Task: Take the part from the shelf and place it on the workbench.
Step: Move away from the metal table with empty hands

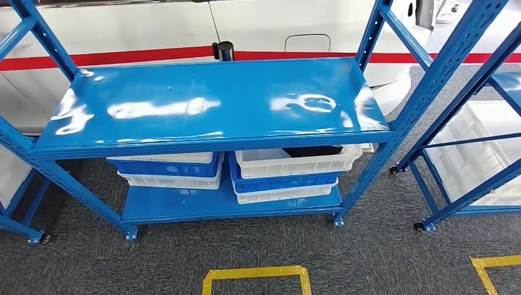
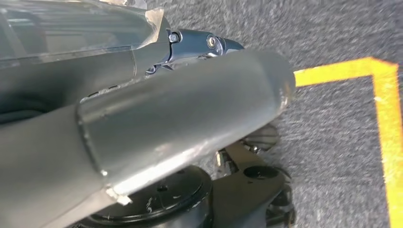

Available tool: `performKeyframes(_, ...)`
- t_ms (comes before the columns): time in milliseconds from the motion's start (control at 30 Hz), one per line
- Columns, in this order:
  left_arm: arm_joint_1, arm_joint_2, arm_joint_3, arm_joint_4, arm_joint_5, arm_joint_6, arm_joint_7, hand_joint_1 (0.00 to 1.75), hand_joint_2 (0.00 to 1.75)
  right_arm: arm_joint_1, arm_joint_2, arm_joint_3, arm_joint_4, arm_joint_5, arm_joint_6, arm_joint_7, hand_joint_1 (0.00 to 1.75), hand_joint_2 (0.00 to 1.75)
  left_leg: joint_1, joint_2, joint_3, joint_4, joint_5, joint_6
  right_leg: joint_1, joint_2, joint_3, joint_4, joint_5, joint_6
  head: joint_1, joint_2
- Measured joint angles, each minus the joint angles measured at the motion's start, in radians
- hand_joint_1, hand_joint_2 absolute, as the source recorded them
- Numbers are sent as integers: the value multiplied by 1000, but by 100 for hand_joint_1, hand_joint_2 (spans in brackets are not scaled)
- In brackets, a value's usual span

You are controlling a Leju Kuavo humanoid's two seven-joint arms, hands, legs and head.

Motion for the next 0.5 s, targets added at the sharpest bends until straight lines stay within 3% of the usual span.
performKeyframes(33,0,0,0,1,-1,7,5,0,87,-1,-1,-1,0,-1,2,-1,0,0,-1,-1,4,-1,-7,-5,1,-1,5,-21,47,-5,-2,0)
performKeyframes(100,-1,1,0,1,-1,14,15,0,175,-4,-3,-2,1,-1,5,-2,0,0,-3,-1,10,2,-12,-13,0,-1,17,-35,78,-32,-5,0)
performKeyframes(167,-2,2,0,1,-1,20,23,0,175,-4,-4,-5,1,0,8,-3,0,0,-1,10,-2,34,-21,-26,-9,-1,31,-46,82,-48,-7,0)
performKeyframes(200,-2,3,0,1,-1,23,27,0,175,-3,-4,-6,1,0,9,-4,0,0,2,17,-23,72,-36,-34,-14,-2,38,-50,81,-53,-8,0)
performKeyframes(300,-3,3,0,1,-1,28,34,0,175,-4,-7,-8,1,1,14,-4,0,0,20,31,-134,252,-111,-60,-18,-4,46,-54,73,-65,-9,0)
performKeyframes(333,-2,3,0,1,-1,29,35,0,175,-3,-6,-9,1,2,14,-4,0,0,27,33,-163,287,-118,-66,-19,-4,49,-54,70,-66,-9,0)
performKeyframes(367,-2,3,0,1,-1,29,36,0,175,-3,-6,-9,1,2,15,-4,0,0,32,35,-174,287,-104,-70,-21,-4,54,-54,68,-66,-9,0)
performKeyframes(400,-2,4,0,1,-1,30,36,0,175,-3,-6,-9,1,2,15,-4,0,0,36,37,-164,248,-70,-74,-24,-3,59,-54,64,-65,-9,0)
performKeyframes(467,-3,4,0,1,-1,30,37,0,175,-3,-6,-9,1,2,15,-5,0,0,41,41,-108,106,12,-75,-27,-2,73,-54,56,-58,-10,0)
performKeyframes(500,-4,5,0,1,-1,30,37,0,175,-3,-6,-10,1,3,15,-5,0,0,40,43,-85,51,26,-72,-27,-2,77,-54,52,-52,-10,0)
